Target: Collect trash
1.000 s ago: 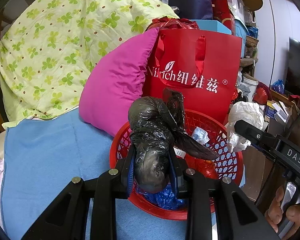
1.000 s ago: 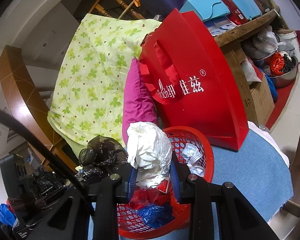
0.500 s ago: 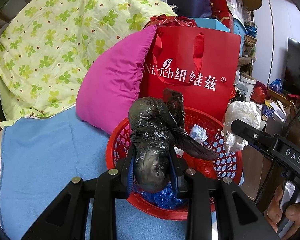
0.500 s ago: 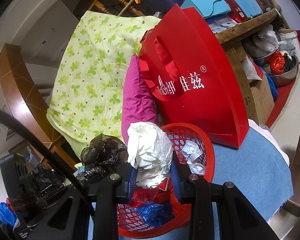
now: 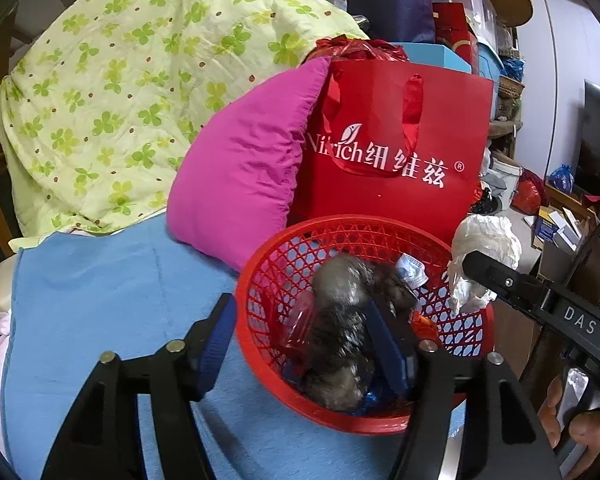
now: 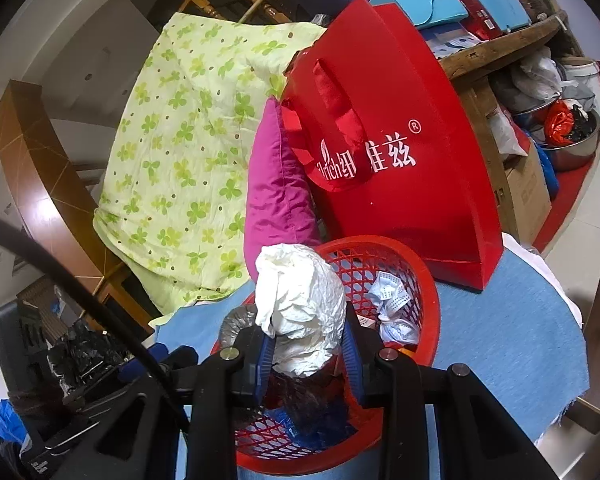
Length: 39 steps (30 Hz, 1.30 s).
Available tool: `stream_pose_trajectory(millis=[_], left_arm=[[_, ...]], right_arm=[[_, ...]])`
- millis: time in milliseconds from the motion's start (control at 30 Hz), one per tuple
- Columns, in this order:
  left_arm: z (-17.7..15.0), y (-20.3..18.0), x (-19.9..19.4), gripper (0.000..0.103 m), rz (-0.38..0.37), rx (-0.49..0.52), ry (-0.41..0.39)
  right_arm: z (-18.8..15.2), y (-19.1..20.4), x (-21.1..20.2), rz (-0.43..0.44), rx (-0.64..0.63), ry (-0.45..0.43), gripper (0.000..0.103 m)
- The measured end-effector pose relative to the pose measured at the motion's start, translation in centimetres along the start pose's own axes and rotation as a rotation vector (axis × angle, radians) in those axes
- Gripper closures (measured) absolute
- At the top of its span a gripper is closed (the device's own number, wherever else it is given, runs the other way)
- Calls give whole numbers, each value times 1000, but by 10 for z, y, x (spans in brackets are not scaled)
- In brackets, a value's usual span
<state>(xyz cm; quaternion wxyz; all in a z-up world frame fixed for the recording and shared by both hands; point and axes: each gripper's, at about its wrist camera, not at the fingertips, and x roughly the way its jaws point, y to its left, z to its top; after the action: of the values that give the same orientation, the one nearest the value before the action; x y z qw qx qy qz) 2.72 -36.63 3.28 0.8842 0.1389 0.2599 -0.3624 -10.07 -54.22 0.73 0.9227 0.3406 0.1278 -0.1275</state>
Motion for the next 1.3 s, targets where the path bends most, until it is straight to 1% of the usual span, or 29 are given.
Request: stream_pose_trajectory(millis=[100,233,467,567,600,633,667,700,867,1033,1200,1300], left_arm=[[-2,3,-4,29,19,4,-3],[-7,7,-8,25,43,3,12],[-16,25,-14,24,69,-43,30],[-18,32,-18,22,84,-60,30],[-19,34,-20,21,87,-66,29],[-20,35,-21,19,92,-70,28],[-21,36,-21,19,96,-70,28],[-22,37,-22,19,104,-68,27],[-26,39,-27,15,140,-48,16],[-29,47,-29,14,150,-68,24],[-33,55,-32,13,169,-80,31],[-37,60,-33,13,194,-86,39]], right_arm=[[-1,3,3,-6,-13,8,69],[-2,5,6,-10,-22,14,69],[-4,9,13,-24,-40,29,68],[-4,9,16,-32,-38,37,67],[-4,9,17,-36,-34,40,65],[-5,9,18,-39,-31,43,59],[-4,8,19,-44,-27,44,52],[-5,8,19,-47,-22,43,38],[-5,11,14,-46,-32,4,38],[-5,16,8,-37,-42,-37,38],[-5,19,11,-37,-38,-31,38],[-6,21,12,-36,-44,-29,38]])
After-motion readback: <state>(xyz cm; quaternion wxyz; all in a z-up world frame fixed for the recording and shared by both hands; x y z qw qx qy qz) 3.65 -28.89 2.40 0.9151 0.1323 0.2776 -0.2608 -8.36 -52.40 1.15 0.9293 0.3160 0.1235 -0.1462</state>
